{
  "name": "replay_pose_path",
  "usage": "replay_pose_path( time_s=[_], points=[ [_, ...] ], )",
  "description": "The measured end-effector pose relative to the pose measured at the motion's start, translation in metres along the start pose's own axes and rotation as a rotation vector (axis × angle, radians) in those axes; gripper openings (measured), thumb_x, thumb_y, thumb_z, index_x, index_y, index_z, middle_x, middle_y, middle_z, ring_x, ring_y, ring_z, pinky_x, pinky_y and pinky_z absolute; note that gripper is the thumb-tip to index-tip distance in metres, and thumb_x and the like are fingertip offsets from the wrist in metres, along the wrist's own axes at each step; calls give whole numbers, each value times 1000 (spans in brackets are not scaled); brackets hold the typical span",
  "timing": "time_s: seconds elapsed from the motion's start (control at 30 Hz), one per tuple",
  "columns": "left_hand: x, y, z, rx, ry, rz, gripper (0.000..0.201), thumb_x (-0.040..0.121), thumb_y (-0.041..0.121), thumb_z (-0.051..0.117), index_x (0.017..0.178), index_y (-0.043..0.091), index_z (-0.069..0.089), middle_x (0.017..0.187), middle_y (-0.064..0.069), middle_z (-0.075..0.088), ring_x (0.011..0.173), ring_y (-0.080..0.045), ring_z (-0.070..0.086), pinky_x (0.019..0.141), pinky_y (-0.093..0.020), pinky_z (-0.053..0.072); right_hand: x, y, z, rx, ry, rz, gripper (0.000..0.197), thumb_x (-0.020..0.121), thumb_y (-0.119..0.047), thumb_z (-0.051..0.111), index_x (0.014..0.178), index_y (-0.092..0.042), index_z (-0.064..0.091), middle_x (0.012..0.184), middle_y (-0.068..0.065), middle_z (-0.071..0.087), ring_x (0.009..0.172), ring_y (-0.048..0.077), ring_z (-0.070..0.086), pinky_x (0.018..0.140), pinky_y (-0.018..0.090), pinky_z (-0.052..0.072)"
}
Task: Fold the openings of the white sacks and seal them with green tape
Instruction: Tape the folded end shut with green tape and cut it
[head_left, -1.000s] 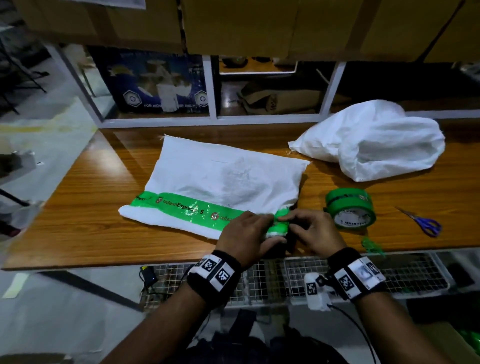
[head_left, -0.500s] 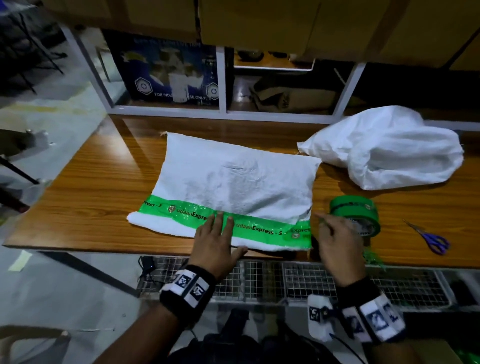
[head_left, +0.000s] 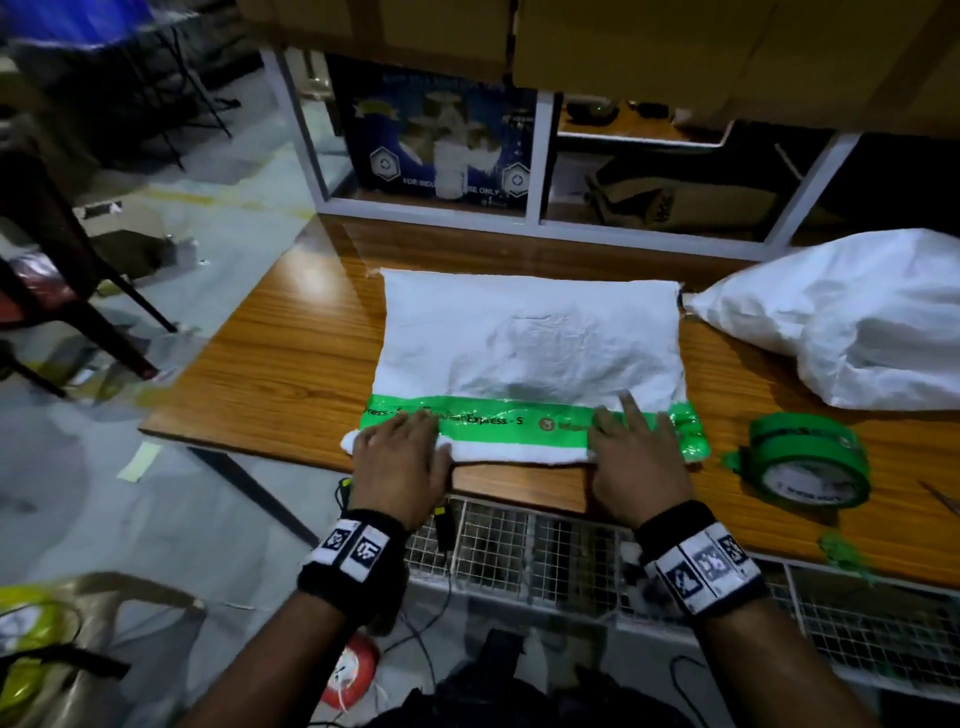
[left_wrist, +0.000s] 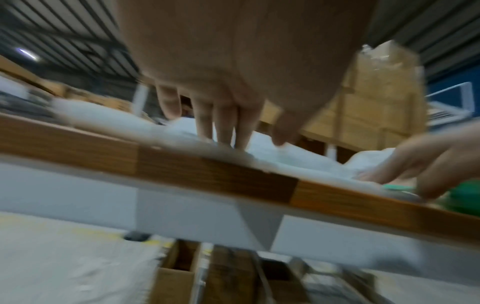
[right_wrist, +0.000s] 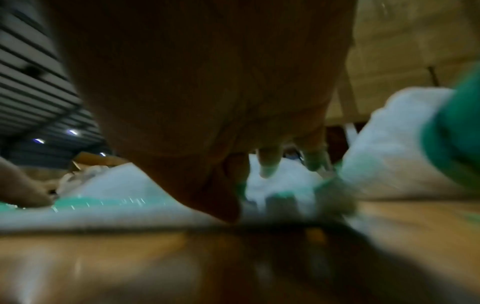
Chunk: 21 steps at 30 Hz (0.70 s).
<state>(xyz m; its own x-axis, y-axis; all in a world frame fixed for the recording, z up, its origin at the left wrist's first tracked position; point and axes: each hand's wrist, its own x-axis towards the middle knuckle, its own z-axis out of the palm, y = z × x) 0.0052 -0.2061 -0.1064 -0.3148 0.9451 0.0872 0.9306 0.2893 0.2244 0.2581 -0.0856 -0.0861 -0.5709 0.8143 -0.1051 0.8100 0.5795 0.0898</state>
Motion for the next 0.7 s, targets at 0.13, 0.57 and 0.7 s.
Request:
replay_pose_path(
  time_s=[0.13, 0.57, 0.7],
  points=[
    [5, -37, 6, 19, -115, 68, 71, 96, 58, 20, 156, 21, 27, 163, -2, 24, 151, -21, 18, 117, -46, 22, 22, -96, -18, 368, 210, -248, 48, 80, -15, 56, 127, -8, 63, 140, 15, 57, 131, 32, 51, 110, 44, 41],
    [-8, -51, 8, 60, -73, 72, 85, 92, 68, 7, 156, 14, 25, 165, -4, 19, 152, -19, 12, 121, -40, 11, 45, -141, 14, 223, 23, -9, 58, 102, -37, 29, 155, -11, 27, 162, 7, 29, 149, 24, 26, 118, 51, 24],
    [3, -73, 16, 109, -135, 46, 83, 91, 65, 3, 159, 17, 10, 166, 0, 9, 153, -16, 7, 121, -40, 11, 44, -159, 19, 287, 50, -133, 63, 98, -40, 16, 155, -19, 29, 162, 4, 31, 150, 21, 26, 121, 47, 21]
  ],
)
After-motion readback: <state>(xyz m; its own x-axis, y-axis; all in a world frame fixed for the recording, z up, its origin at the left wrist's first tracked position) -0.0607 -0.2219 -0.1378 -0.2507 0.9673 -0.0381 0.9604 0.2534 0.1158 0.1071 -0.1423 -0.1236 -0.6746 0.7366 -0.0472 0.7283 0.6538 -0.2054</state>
